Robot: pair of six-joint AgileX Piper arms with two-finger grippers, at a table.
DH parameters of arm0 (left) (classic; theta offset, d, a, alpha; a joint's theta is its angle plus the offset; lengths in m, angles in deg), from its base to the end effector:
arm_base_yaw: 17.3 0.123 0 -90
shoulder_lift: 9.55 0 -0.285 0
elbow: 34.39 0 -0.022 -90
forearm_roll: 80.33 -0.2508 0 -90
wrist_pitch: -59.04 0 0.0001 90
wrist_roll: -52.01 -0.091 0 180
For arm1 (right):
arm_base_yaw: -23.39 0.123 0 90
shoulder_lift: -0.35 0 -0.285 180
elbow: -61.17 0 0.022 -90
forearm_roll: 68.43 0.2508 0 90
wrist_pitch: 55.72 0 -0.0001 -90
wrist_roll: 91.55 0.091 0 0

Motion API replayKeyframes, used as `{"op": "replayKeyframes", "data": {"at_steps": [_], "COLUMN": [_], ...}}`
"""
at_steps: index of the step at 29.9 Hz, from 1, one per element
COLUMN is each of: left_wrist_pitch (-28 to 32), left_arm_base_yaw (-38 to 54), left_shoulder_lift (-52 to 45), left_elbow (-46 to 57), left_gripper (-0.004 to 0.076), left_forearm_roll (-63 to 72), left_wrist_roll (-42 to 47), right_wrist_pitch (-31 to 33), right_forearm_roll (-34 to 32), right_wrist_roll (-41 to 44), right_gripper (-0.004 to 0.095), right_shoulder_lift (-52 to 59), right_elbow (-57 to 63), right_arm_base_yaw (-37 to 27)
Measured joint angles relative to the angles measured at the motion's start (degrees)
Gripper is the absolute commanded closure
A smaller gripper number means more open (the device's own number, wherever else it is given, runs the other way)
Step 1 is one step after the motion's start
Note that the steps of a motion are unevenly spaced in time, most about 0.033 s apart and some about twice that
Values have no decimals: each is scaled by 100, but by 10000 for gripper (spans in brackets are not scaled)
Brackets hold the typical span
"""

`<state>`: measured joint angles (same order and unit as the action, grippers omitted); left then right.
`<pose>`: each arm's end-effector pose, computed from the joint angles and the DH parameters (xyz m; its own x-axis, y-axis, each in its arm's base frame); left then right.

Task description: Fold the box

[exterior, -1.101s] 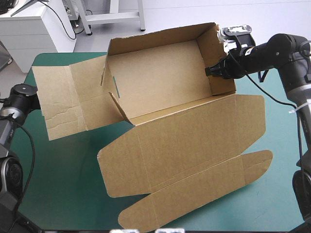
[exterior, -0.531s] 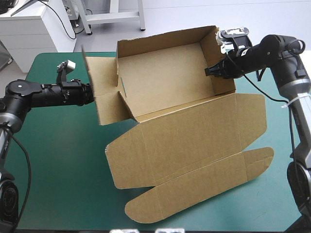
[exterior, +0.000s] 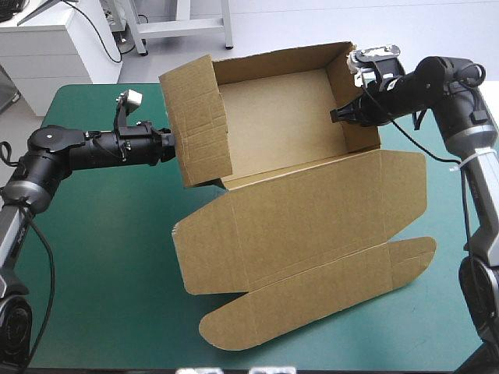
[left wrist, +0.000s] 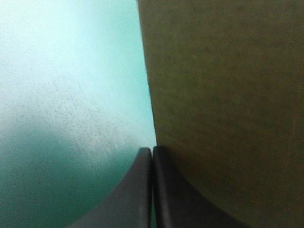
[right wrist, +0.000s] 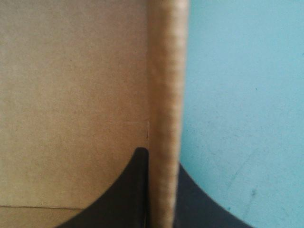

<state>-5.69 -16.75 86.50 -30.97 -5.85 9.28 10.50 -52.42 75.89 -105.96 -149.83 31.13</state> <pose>0.3164 -0.0763 0.3587 -0.7754 -0.1280 -0.6184 0.4970 0.4804 -0.7226 0.3663 0.0730 0.4132 -0.7325 -0.2010 -0.6505 -0.3668 0.9214 0.1284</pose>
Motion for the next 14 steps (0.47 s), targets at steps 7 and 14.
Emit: {"op": "replayKeyframes", "data": {"at_steps": [7, 14], "left_wrist_pitch": [-128, -166], "left_arm_base_yaw": [-10, -17], "left_shoulder_lift": [0, 0], "left_elbow": [-314, -435], "left_gripper": [731, 731], "left_forearm_roll": [235, 199], "left_wrist_roll": [0, 48], "right_wrist_pitch": [186, 204], "right_forearm_roll": [-476, -597], "right_wrist_roll": [79, 104], "right_gripper": [927, 927], "right_shoulder_lift": [-5, -5], "right_elbow": [0, 0], "right_arm_base_yaw": [-7, -7]}}
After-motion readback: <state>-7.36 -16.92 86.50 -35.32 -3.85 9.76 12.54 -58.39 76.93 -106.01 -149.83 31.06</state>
